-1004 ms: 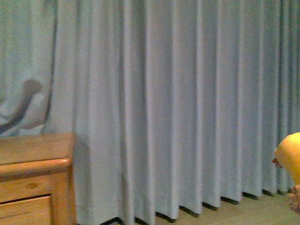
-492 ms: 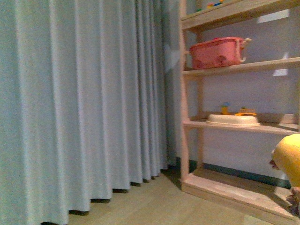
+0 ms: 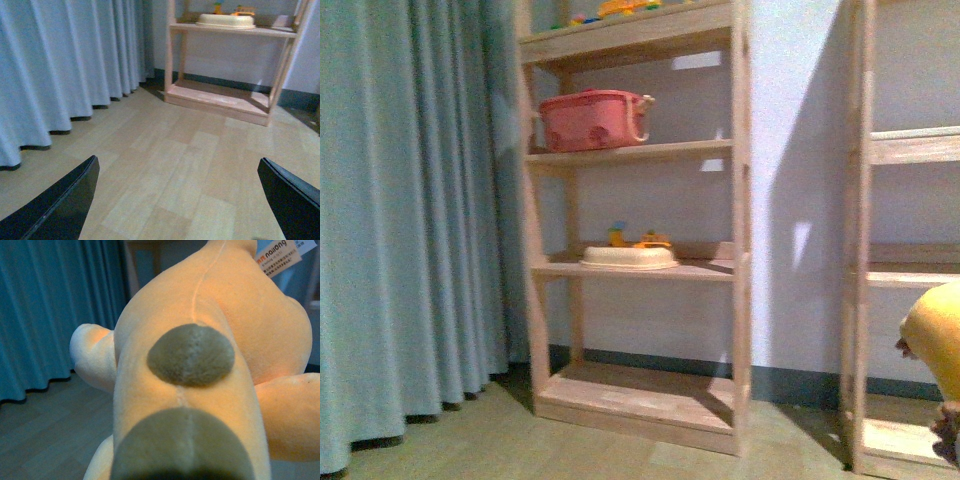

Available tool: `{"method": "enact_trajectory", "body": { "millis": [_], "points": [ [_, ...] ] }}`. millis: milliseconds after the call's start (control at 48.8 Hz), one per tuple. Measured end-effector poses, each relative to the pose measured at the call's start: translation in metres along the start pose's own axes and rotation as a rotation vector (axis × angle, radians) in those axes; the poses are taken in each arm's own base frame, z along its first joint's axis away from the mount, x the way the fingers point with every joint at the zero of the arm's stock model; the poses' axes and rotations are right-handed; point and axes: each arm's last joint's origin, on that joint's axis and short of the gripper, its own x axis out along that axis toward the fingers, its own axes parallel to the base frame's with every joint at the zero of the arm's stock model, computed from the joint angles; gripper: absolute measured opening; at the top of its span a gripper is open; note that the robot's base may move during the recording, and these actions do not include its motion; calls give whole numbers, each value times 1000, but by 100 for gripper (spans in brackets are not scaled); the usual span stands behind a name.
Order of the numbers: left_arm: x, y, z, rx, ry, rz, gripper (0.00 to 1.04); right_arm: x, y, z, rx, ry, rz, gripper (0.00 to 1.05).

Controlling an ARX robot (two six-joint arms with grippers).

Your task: Put away toys

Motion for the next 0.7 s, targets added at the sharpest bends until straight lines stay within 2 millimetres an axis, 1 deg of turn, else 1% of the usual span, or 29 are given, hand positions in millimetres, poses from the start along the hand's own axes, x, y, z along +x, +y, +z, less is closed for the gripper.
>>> {"method": "enact_trajectory", "body": {
  "millis": [697],
  "points": [
    [0,0,0,0,-1,-3,99,0,0,0,0,0,1,11]
  ]
}}
